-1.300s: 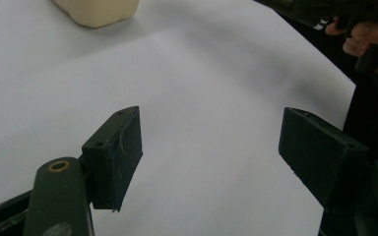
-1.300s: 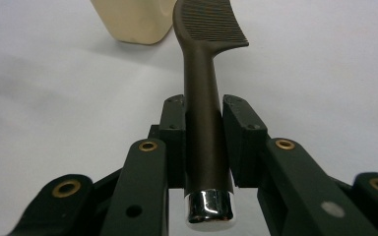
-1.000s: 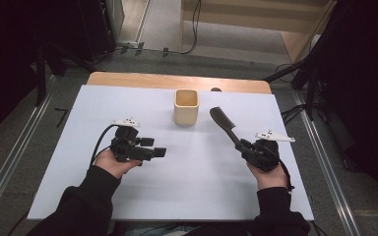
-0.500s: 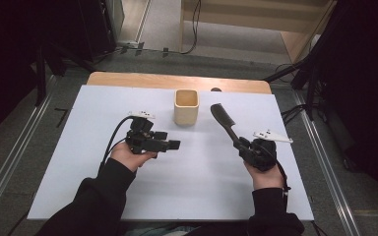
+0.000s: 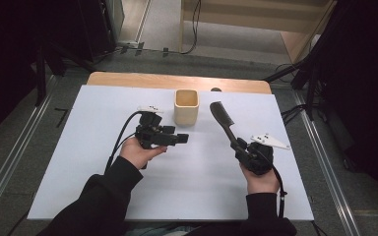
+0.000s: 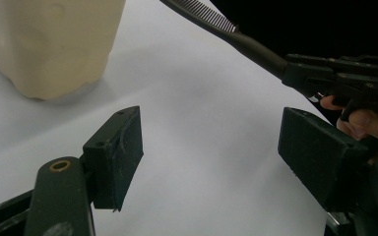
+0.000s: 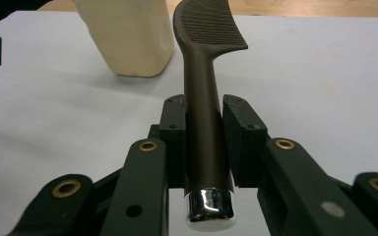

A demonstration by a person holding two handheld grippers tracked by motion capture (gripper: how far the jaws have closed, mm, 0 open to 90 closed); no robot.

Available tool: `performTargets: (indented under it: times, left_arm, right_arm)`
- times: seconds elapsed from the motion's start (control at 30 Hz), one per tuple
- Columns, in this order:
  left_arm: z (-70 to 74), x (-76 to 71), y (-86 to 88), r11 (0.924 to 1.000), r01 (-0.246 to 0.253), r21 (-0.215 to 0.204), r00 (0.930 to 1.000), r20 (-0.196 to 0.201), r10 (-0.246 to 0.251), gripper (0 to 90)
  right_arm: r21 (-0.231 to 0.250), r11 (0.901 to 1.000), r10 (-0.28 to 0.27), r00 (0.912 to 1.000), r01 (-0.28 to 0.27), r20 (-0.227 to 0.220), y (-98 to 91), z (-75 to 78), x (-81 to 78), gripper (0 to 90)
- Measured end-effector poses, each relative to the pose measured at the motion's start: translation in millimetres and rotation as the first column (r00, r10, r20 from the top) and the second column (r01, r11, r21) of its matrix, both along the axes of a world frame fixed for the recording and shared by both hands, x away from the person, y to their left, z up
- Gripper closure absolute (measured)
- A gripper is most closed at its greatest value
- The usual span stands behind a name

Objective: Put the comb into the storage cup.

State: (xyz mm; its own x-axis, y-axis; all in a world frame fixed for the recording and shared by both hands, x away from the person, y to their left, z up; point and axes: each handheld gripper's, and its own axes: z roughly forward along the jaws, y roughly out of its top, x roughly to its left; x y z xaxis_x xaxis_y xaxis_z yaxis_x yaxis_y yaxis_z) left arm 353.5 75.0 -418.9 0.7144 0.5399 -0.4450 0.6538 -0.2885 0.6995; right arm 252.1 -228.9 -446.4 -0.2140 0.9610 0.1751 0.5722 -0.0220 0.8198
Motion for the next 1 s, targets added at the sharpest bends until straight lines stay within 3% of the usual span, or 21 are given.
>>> performTargets:
  times: [0.13, 0.5, 0.67, 1.0]
  left_arm:
    - [-0.7, 1.3, -6.5, 1.0000, 0.000, 0.003, 1.0000, -0.005, 0.000, 25.9]
    - [-1.9, 4.2, -27.7, 0.9999, 0.006, 0.010, 1.0000, -0.007, -0.005, 26.9]
    - [-4.6, 4.8, -36.4, 1.0000, 0.007, -0.002, 0.9999, -0.014, -0.007, 27.0]
    - [-8.3, 5.7, -52.9, 0.9998, 0.017, -0.009, 0.9997, -0.020, -0.017, 27.0]
  right_arm:
    - [0.005, 0.9999, -0.009, 0.9998, 0.009, 0.017, 4.7, -4.3, -2.8, 70.4]
    - [0.032, 0.9993, -0.022, 0.9997, 0.022, 0.008, 7.5, -15.4, -7.9, 70.4]
    - [0.019, 0.9993, -0.032, 0.9985, 0.031, 0.045, 10.2, -17.2, -11.2, 70.4]
    - [0.042, 0.9982, -0.045, 0.9962, 0.042, 0.074, 13.1, -21.8, -14.6, 70.4]
